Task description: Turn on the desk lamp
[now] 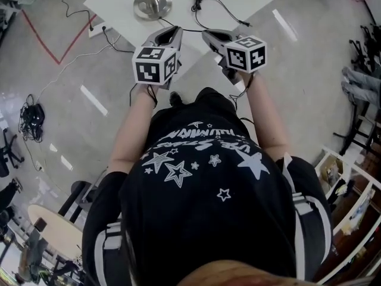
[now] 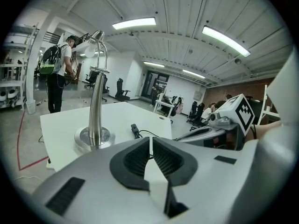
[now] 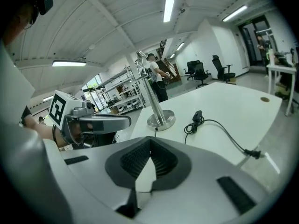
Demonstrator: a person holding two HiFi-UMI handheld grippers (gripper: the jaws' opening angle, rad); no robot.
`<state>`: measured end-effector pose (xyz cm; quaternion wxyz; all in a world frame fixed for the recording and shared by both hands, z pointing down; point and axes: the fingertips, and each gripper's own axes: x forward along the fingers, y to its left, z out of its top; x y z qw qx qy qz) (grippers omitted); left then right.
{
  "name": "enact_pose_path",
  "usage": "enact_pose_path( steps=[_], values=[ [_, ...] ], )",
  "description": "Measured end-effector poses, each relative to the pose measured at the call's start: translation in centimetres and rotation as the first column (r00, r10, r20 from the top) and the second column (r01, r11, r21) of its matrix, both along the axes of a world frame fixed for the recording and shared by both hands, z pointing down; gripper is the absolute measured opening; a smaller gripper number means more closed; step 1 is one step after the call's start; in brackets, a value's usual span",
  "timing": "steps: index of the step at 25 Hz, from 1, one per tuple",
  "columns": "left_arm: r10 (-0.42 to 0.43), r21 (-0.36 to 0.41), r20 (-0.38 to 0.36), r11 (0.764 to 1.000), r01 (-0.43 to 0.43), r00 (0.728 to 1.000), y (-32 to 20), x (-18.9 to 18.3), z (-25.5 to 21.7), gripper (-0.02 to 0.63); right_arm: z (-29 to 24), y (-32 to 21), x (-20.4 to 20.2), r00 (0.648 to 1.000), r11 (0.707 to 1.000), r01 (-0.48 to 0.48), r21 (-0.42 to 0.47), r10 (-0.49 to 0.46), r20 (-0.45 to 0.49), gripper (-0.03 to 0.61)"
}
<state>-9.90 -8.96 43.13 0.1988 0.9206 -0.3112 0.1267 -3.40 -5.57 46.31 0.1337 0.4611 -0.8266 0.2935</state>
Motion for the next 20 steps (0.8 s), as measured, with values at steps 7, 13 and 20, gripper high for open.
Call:
enact_pose_path(
  steps=[7,13,20],
  values=[
    [-0.012,0.002,0.014,1.0,0.012,1.0,2.6,1.8,-0.4,0.023,-0.1,2.7,2.3,1.0,1.0,0.0,-0.002,0.0,0.03,0.005],
    [-0.034,0.035,0.024,0.999,0.034,0.999,6.1,3.3,-1.2,0.011,-0.4,6.3,4.2,0.999,1.0,0.005,0.005,-0.005,0.049,0.006],
    [-0.062,0.049,0.016,0.997,0.061,0.998,10.4,4.1,-2.1,0.009,-1.0,10.6,4.8,0.998,0.998,0.055,0.018,-0.055,0.036,0.005]
  ],
)
